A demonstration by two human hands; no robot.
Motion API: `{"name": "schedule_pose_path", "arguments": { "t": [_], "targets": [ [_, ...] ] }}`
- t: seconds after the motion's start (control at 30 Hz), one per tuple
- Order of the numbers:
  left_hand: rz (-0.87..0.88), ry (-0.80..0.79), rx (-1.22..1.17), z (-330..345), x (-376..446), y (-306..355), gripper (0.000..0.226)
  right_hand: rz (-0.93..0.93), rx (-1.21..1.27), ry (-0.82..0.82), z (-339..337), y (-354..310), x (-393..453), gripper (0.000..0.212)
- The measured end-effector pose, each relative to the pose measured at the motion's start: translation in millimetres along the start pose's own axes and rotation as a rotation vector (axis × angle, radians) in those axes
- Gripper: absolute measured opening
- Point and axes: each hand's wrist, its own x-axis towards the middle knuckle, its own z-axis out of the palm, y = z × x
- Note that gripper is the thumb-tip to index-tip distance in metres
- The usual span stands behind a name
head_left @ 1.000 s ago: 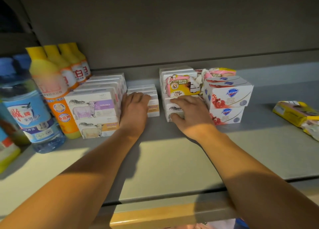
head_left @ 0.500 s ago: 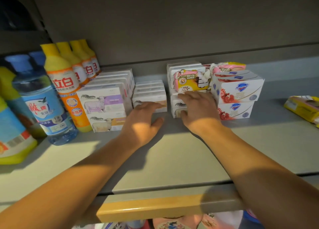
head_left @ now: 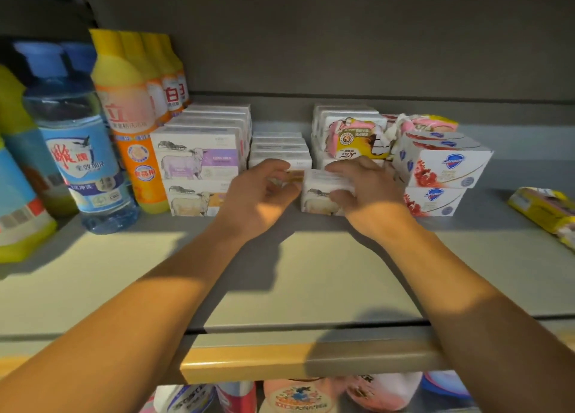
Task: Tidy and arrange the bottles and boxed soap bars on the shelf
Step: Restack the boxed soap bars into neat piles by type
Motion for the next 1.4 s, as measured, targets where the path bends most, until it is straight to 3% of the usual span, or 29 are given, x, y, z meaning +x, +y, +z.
{"name": "schedule_pose_path", "arguments": {
  "t": [0.1,0.23,0.33,0.43,0.63,0.77,0.87,0.93,1.13,1.23,1.4],
  "targets": [
    [-0.001,-0.105,-0.108,-4,0,3,0.049,-0.037,0.323,-0.024,-6,-6,-11,0.037],
    [0.046,-0.131,-0.206,-10,-3,8,0.034,0.009,0.605,0.012,-3,-17,-15,0.037],
    [0.037,-0.077,-0.243,-11,-4,8,0.016,0.043,0.668,0.055,-3,-16,-14,0.033],
    [-0.014,-0.031,-0.292,-10,-5,8,0.012,0.088,0.688,0.081,-6,-10,-15,0.03],
    [-0.081,0.135,-0.389,-4,-7,12,0.034,0.074,0.721,-0.064,-9,-13,-21,0.068],
    [-0.3,0.118,-0.58,-1,-4,11,0.057,0.076,0.729,-0.137,-9,-11,-22,0.088],
    [-0.439,0.068,-0.739,-1,-1,9,0.025,0.129,0.785,-0.106,-9,-9,-20,0.079],
    [-0.473,0.015,-0.819,-3,1,10,0.022,0.185,0.826,-0.071,-10,-9,-20,0.066],
    [-0.419,-0.121,-0.742,2,-5,16,0.037,0.355,0.925,0.038,-12,-10,-16,0.025],
    [-0.294,-0.143,-0.645,3,-9,17,0.031,0.469,1.025,-0.002,-12,-10,-15,0.039],
    [-0.194,-0.09,-0.557,1,-7,18,0.048,0.545,1.083,-0.122,-9,-5,-16,0.054]
  ]
}}
